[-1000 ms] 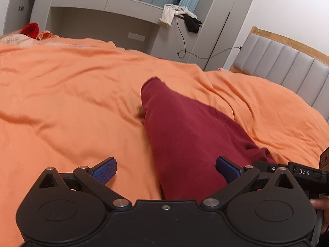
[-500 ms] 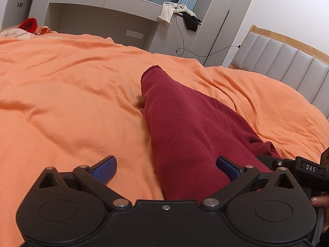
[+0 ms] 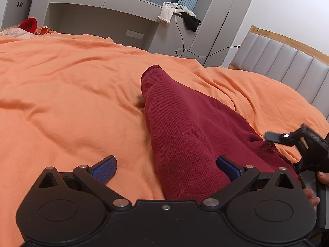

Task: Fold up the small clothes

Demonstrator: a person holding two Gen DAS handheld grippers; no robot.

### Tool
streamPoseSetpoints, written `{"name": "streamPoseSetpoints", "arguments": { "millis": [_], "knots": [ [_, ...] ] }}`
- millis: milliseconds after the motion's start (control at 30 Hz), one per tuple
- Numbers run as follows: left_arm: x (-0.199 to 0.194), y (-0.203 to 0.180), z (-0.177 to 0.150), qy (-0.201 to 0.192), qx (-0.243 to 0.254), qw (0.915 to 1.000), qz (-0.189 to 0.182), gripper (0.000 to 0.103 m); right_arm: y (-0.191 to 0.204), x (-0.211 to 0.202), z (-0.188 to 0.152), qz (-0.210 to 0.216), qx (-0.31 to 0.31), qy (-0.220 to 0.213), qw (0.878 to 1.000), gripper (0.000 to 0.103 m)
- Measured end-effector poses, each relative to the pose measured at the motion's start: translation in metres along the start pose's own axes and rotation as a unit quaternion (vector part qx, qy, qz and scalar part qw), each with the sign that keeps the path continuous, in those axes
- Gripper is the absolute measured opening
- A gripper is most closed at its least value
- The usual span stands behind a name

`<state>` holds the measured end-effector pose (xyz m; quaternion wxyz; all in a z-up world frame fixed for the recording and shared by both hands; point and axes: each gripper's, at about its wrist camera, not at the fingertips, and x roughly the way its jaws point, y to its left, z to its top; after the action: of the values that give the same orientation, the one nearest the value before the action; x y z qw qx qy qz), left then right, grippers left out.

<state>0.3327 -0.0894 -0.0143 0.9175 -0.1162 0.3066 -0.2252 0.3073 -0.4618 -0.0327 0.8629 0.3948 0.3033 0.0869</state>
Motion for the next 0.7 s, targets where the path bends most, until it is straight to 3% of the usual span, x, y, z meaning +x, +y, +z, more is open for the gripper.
{"name": "streamPoseSetpoints", "arguments": {
  "millis": [267,400,500,567,633,700],
  "knots": [
    [0.001,0.0,-0.001,-0.001,0.001,1.0,-0.001,0.103,0.016,0.002,-0.018,-0.035,-0.082,-0.018,0.996,0.051],
    [0.002,0.001,0.0,-0.001,0.0,1.0,-0.002,0.103,0.041,0.001,-0.031,-0.071,-0.188,-0.04,0.979,0.044],
    [0.002,0.001,-0.001,-0.002,0.001,1.0,-0.002,0.103,0.063,0.001,-0.044,-0.106,-0.28,-0.056,0.952,0.042],
    [0.002,0.001,-0.001,-0.002,0.001,1.0,-0.003,0.103,0.071,0.001,-0.05,-0.117,-0.304,-0.06,0.943,0.044],
    [0.002,0.001,-0.002,-0.002,0.001,1.0,-0.003,0.103,0.067,0.001,-0.047,-0.112,-0.284,-0.053,0.951,0.049],
    [0.002,0.002,-0.002,-0.003,0.001,1.0,-0.003,0.103,0.056,0.0,-0.038,-0.096,-0.235,-0.04,0.966,0.058]
  ]
}}
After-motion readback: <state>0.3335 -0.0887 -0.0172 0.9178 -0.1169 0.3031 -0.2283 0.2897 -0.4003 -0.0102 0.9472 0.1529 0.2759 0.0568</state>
